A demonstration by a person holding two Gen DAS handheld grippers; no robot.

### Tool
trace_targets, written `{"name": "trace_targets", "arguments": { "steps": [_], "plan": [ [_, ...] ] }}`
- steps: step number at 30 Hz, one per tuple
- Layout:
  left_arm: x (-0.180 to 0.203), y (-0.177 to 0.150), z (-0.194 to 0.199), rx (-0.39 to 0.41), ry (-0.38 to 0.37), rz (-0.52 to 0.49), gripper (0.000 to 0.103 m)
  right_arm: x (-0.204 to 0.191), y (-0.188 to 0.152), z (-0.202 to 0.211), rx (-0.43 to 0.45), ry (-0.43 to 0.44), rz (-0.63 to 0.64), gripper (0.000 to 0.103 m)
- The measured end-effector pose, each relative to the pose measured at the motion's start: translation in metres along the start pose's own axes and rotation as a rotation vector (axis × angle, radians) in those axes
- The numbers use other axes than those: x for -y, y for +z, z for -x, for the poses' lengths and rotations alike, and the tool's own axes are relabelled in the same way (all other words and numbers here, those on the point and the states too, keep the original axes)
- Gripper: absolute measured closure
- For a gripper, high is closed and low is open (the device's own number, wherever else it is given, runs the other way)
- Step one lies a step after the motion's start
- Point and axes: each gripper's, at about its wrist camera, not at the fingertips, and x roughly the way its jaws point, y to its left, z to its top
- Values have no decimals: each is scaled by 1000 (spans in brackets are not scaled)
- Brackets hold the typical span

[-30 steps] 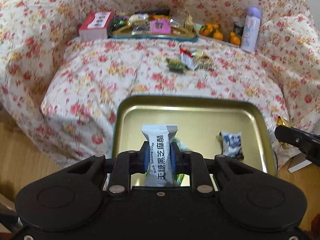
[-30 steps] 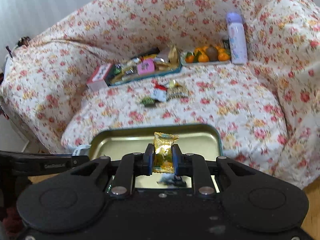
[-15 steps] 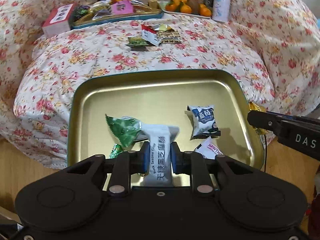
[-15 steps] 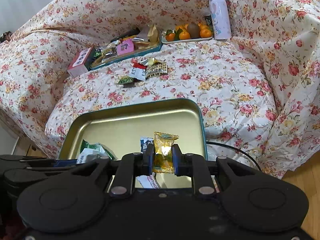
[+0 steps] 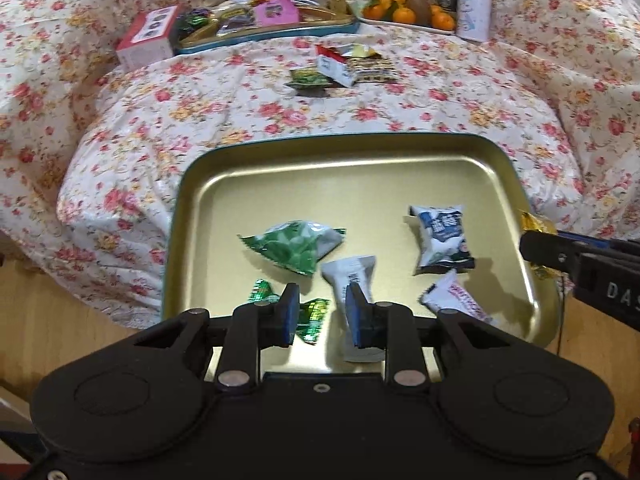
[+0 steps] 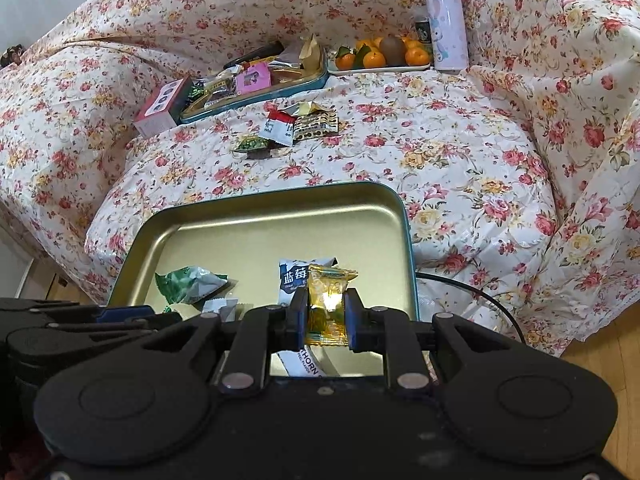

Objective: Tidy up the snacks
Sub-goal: 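Carry the white bar with the left gripper while the right carries the gold candy to the tray, then open both grippers to drop the white bar and gold candy into the tray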

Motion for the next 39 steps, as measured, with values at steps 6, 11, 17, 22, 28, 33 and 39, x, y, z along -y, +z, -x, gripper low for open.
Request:
{"name": "trace_targets", "arguments": {
  "steps": [6,11,17,22,28,33,39],
  "plan": [
    [-7,0,-3,-19,22,36,68,-1,-1,-3,-15,5,9,82],
    [-9,-1,-4,-29,27,51,68,-3,-2,-5,-23,10,20,82],
    [-12,-2,-5,-37,28,64,68,-4,-3,-6,-27,9,31,82],
    [-13,-3,-5,-40,26,71,68,-5,-3,-7,-29,12,39,82],
    [-14,-3,-5,-43,24,74,68,-5,-2,-7,-32,19,42,81],
    [-14,-3,-5,-44,24,74,68,-3,-1,-7,-40,31,30,77],
    [-14,-3,-6,-45,24,75,68,-3,-2,-6,-39,31,26,74]
  ]
}}
